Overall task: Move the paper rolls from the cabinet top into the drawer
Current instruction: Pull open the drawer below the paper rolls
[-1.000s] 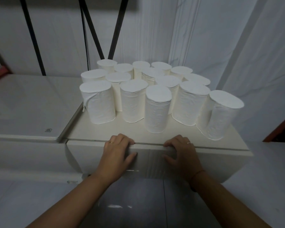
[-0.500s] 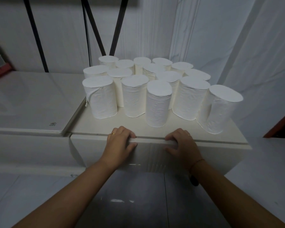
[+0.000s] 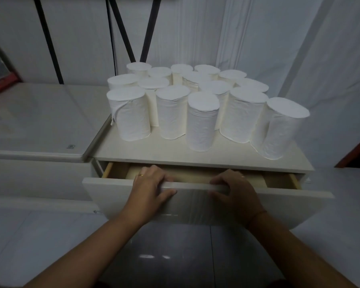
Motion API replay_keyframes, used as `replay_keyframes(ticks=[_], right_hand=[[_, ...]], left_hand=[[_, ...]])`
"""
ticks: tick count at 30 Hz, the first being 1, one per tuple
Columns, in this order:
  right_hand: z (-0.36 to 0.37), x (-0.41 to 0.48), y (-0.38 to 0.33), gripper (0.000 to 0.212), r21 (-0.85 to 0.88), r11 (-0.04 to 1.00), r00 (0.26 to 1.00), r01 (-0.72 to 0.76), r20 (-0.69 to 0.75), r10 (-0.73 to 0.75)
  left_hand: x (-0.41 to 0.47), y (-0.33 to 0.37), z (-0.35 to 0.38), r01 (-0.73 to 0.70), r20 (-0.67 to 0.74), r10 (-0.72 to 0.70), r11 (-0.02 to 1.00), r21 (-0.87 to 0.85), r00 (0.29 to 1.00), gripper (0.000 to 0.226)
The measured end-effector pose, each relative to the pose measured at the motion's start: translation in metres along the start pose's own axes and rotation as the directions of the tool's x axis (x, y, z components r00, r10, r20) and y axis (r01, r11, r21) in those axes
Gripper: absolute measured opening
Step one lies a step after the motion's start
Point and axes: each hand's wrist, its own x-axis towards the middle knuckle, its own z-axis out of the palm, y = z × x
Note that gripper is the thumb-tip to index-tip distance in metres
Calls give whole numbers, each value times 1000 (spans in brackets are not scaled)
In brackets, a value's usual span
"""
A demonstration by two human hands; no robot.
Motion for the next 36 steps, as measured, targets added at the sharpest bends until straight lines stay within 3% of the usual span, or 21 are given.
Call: replay_keyframes(ticks=[5, 11, 16, 36], right_hand=[[-5, -18, -6, 19, -20, 1000, 996, -10, 92, 12], [-17, -43, -16, 23, 37, 998, 972, -42, 232, 32], [-22, -70, -25, 25, 44, 997, 964, -63, 262, 49], [-29, -131, -43, 20, 64, 996, 929, -65, 369, 37]], left_hand=[[-17, 6, -9, 9, 64, -8, 1000, -14, 998, 14], [-37, 11, -28, 115, 274, -86, 989, -89, 958, 12], [-59, 14, -37, 135, 421, -65, 981, -140, 905, 11], [-103, 37, -59, 185, 657, -48, 972, -142, 753, 16]])
